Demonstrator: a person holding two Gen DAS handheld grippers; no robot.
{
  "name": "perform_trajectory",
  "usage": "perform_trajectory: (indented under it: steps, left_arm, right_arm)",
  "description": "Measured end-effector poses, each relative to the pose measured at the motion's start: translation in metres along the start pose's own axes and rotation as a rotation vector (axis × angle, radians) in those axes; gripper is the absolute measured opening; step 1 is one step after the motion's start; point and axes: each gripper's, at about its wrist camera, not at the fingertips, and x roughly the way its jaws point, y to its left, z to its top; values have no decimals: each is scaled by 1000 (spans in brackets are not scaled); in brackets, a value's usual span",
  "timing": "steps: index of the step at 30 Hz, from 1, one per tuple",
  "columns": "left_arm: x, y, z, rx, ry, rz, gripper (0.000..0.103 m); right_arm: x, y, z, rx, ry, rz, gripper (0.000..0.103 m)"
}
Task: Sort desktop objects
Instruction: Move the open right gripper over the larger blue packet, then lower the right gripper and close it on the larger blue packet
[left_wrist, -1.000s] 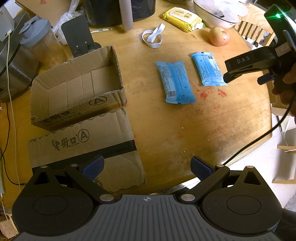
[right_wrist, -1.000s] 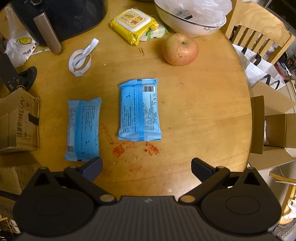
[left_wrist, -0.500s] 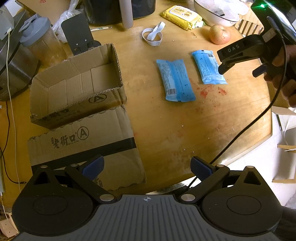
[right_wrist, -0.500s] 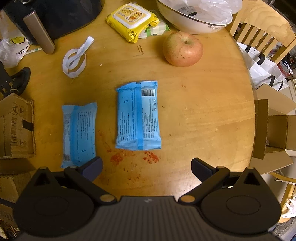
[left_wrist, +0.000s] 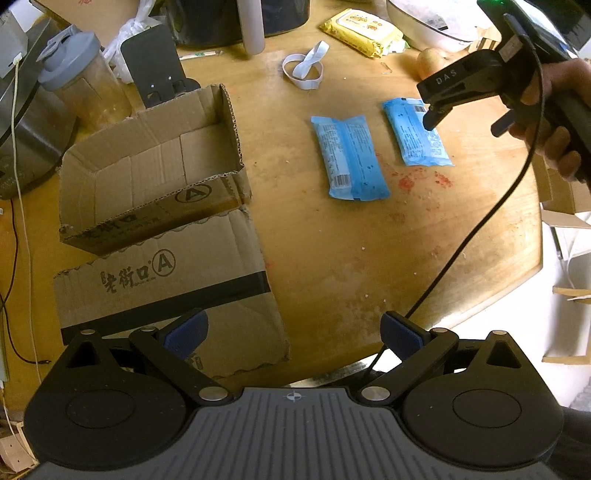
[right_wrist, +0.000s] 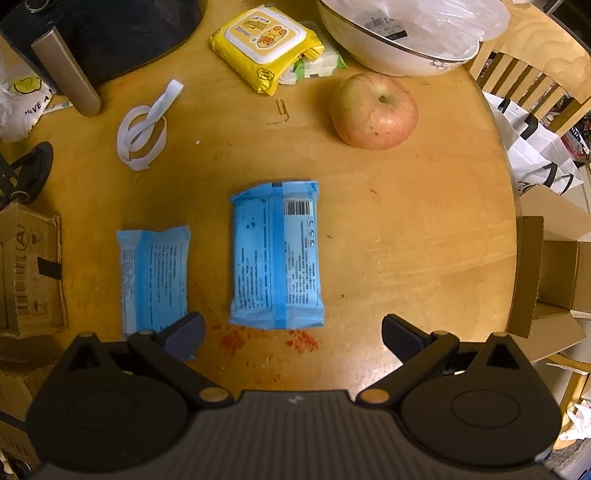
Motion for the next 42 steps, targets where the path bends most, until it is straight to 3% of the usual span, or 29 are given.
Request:
perform_trajectory:
  steps: [16,30,42]
  left_arm:
    - [2,0,2,-5,13,-1,102]
    - [5,1,6,-9,23,1,102]
    - [7,5,8,-22,27,2,102]
  right_arm:
    - [19,-3,21,46,1,-9,103]
    - [9,-1,46,42,-21,2,103]
    - [26,3,48,40,1,4,103]
